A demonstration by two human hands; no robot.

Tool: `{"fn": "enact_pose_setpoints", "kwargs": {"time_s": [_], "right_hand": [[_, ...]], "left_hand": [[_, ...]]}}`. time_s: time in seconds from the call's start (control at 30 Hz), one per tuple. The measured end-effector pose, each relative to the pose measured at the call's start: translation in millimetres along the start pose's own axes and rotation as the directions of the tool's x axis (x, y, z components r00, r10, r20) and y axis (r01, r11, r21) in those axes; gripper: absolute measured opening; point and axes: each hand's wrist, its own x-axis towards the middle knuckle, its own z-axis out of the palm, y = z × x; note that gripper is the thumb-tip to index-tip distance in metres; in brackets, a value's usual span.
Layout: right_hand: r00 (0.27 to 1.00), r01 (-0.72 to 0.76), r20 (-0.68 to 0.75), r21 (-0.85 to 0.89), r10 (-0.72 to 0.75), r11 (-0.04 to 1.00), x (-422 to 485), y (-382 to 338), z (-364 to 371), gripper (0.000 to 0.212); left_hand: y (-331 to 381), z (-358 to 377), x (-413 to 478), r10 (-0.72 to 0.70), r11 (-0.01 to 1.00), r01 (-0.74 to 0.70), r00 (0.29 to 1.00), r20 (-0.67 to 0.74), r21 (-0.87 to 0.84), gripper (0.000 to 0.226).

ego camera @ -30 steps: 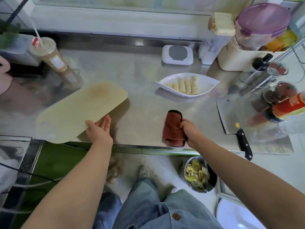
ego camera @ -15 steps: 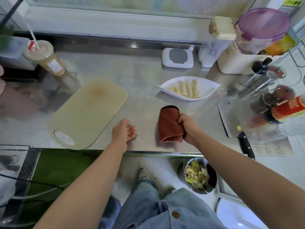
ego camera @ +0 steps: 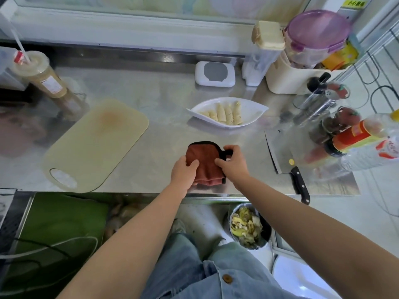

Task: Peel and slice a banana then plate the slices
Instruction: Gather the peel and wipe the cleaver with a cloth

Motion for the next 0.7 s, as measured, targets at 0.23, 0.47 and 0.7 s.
{"fn": "enact_pose_setpoints", "kwargs": {"time_s": [0.23, 0.47, 0.7], "right_hand": [[0.996, 0.086, 0.03, -0.344, -0.08, 0.935, 7.8, 37.6, -37.0, 0.039], [0.943, -0.084, -0.302, -0.625, -0.141, 0.776, 9.5, 89.3, -106.8, 0.048], [0.939, -0.213, -0.345, -0.6, -0.009, 0.771, 7.2, 121.6, -162.6, 0.049]], "left_hand": [[-15.3, 5.6, -7.0, 0.413, 0.593, -0.225, 0.909, -0.052, 0.774, 0.054], [-46.8, 54.3, 8.2, 0.274, 0.25, -0.383, 0.909, 0.314, 0.889, 0.085], [-40.9, 77.7, 19.0, 0.316, 0.374, -0.192, 0.946, 0.07, 0.907, 0.074]]}}
